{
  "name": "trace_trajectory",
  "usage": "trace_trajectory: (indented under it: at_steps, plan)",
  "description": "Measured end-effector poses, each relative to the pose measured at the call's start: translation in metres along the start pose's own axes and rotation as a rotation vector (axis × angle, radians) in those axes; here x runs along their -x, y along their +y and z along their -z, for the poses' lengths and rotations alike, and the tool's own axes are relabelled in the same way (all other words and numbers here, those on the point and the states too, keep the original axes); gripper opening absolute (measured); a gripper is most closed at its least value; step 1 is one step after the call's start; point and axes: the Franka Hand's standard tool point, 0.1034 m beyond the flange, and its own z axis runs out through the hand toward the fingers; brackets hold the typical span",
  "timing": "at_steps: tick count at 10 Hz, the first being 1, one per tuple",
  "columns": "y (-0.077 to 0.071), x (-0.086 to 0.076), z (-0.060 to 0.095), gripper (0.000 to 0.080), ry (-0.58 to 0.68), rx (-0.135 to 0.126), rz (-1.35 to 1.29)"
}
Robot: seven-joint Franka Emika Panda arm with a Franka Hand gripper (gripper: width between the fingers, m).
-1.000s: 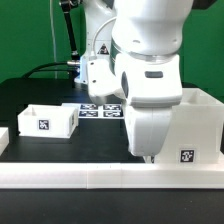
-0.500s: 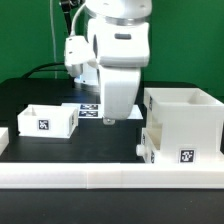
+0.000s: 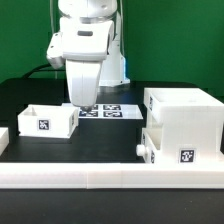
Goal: Assemble drawer
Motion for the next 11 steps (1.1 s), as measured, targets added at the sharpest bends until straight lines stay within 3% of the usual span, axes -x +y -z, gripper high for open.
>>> trace_trajectory:
  at_steps: [4, 5, 8, 9, 11]
  plan:
    - [0.000, 0.000, -0.002, 0.0648, 0.004, 0.002, -0.186]
    - [-0.001, 0.008, -0.008, 0.0648, 0.008, 0.020, -0.329]
    - [-0.025, 0.053, -0.023, 0.0648, 0.002, 0.013, -0.556]
    - [-0.031, 0.061, -0.024, 0.0648, 0.002, 0.014, -0.629]
    - [-0.029, 0.056, -0.024, 0.0648, 0.004, 0.013, -0.739]
